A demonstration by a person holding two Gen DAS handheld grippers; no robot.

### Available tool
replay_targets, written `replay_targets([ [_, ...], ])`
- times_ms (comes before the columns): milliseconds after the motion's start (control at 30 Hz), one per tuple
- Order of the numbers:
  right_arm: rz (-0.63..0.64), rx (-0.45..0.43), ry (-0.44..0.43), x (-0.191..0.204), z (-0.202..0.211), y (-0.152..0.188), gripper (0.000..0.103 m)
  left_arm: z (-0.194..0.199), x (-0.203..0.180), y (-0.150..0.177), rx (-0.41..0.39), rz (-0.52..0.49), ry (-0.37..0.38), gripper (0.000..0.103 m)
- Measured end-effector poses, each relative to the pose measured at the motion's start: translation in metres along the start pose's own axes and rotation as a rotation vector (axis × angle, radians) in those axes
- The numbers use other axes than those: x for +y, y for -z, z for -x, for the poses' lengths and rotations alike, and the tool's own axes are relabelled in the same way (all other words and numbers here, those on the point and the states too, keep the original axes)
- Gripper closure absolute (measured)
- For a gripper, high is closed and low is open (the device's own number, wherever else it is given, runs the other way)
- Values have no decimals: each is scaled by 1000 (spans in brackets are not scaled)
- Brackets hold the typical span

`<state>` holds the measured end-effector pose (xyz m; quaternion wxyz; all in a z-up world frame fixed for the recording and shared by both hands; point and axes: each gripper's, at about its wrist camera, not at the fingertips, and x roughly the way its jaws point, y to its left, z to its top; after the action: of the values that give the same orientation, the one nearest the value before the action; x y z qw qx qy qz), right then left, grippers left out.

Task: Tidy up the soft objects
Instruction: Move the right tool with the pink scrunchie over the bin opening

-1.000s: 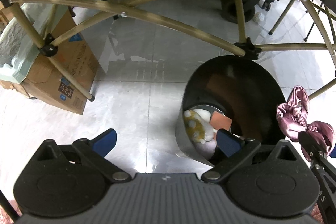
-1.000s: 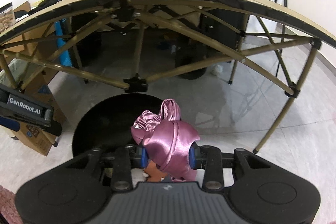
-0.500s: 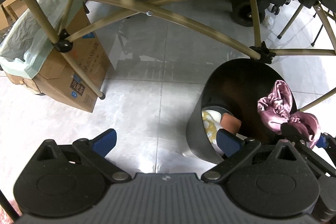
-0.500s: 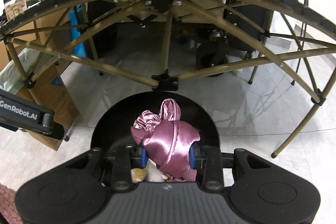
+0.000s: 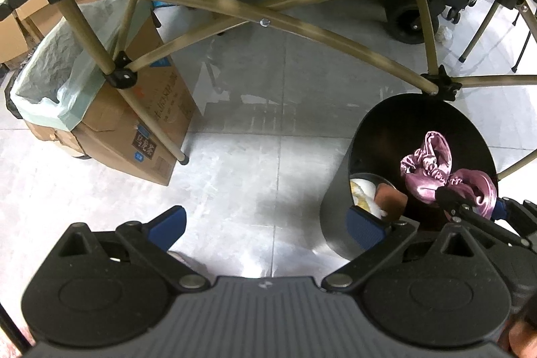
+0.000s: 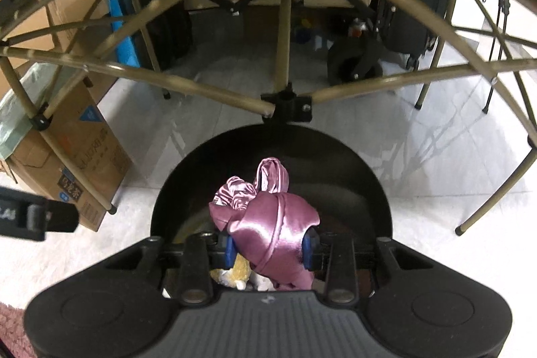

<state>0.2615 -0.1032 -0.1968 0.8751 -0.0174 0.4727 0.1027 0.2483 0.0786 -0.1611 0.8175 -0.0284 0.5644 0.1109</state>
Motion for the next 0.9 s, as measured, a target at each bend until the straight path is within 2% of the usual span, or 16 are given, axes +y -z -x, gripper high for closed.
replay_targets([
  [500, -59, 115, 13, -5, -37, -1, 68, -8, -2, 5, 12, -19, -42, 0],
  [900, -59, 142, 8, -5, -44, -2, 67, -13, -3, 4, 35, -13, -54, 0],
])
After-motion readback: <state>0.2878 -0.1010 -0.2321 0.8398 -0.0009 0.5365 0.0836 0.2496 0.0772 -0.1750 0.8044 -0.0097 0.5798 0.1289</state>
